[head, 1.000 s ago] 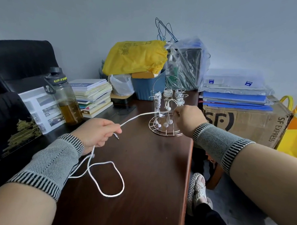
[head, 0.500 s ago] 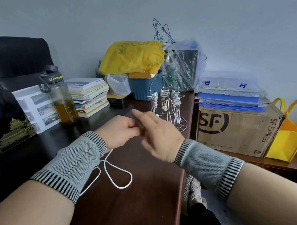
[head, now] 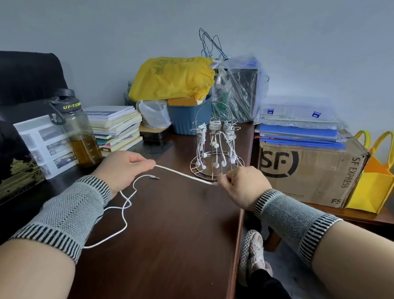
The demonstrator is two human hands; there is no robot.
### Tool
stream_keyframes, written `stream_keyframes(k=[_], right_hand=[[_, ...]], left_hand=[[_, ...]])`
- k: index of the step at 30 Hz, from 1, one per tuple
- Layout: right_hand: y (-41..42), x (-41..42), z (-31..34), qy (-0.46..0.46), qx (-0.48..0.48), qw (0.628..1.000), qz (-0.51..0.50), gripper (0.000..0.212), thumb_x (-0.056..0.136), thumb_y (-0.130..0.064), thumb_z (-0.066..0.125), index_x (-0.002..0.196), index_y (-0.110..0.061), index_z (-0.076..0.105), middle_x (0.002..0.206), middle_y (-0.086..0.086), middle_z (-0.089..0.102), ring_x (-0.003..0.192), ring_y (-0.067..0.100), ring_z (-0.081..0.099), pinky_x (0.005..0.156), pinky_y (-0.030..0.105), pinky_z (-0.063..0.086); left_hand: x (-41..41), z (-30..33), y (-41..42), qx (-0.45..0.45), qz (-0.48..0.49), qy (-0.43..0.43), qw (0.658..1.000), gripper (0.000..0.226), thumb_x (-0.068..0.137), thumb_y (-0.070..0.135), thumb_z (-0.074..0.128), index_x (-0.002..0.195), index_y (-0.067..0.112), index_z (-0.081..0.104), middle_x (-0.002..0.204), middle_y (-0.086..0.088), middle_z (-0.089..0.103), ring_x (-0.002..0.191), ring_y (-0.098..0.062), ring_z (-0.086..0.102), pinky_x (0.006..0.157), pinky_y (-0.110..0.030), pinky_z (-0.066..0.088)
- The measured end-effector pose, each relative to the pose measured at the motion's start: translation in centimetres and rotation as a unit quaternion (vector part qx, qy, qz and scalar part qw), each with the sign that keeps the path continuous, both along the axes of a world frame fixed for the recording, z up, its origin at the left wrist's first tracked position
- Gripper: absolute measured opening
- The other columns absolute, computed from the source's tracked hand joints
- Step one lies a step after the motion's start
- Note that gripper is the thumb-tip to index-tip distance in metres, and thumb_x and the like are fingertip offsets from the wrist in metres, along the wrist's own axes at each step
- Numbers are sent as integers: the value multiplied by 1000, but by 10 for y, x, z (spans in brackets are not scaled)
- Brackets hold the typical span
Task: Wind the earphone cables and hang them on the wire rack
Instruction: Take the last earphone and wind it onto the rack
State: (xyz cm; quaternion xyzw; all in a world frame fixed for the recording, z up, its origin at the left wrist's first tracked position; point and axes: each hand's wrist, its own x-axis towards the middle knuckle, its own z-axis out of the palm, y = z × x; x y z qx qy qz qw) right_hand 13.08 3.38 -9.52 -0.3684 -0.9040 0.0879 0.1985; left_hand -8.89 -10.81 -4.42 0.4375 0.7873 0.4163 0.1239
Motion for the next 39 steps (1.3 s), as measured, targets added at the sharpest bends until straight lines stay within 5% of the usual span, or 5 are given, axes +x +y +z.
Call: stream_keyframes(k=[5,9,21,29,39], right_hand=[[-9,-6,1,-9,-11,999,38,22,85,-30,52,83,-16,69,86,3,63,85,23,60,81,27,48],[-36,-21,19,164,-87,974,127,52,78,-33,35,114,-16,68,107,5,71,101,19,64,95,26,44],[-17,-8,-2,6,-107,992,-60,35,89,-30,47,60,-12,55,60,3,53,74,27,57,67,24,41],[-46,-31,14,124,-77,984,97,39,91,-20,52,129,-12,58,119,7,63,112,22,57,99,25,38],[-7,-14,6,59,-93,981,-157,28,93,-26,42,71,-15,56,82,9,64,74,27,59,69,27,47]], left_hand=[[25,-1,8,-34,-52,48,997,15,84,36,72,78,23,75,55,17,61,58,-4,52,58,-24,40],[49,-7,24,-32,-103,97,989,17,81,31,75,65,30,72,61,16,65,62,6,57,63,-16,42],[15,-5,0,-72,-20,88,993,16,88,34,68,87,22,77,85,9,71,86,-6,63,78,-26,47],[38,-5,9,-51,-70,97,991,9,84,34,73,78,28,76,79,10,72,79,-3,64,71,-21,47],[14,-4,1,-27,-4,74,997,18,93,32,63,95,19,75,44,20,54,50,0,49,47,-14,34]])
